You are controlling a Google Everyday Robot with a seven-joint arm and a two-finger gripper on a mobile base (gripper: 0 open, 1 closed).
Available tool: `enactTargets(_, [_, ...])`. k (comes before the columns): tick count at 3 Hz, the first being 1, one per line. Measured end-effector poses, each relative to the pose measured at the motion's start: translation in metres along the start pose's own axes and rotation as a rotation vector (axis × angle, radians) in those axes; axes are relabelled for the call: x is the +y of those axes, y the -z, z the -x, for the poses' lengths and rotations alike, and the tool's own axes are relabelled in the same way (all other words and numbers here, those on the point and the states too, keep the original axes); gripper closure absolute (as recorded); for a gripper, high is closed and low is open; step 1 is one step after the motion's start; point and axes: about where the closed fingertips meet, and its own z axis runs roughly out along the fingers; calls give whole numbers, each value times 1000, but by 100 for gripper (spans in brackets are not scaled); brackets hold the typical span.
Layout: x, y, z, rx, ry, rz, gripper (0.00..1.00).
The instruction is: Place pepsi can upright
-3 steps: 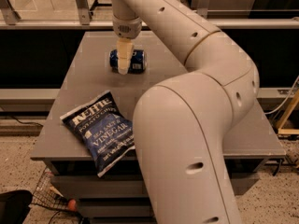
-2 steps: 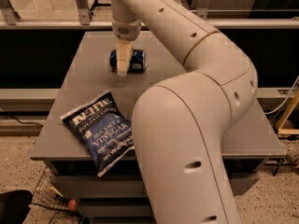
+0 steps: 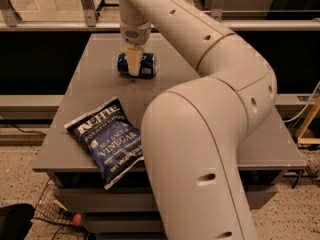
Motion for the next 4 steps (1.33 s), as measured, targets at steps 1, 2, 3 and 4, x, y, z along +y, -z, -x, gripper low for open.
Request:
enactTargets(1, [-3, -4, 4, -10, 1, -9, 66])
enactTargets(2, [-5, -7, 6, -17, 2, -15, 88])
enactTargets(3, [-6, -8, 8, -20, 2, -17, 100])
enactTargets(4, [-6, -8, 8, -21, 2, -18, 100])
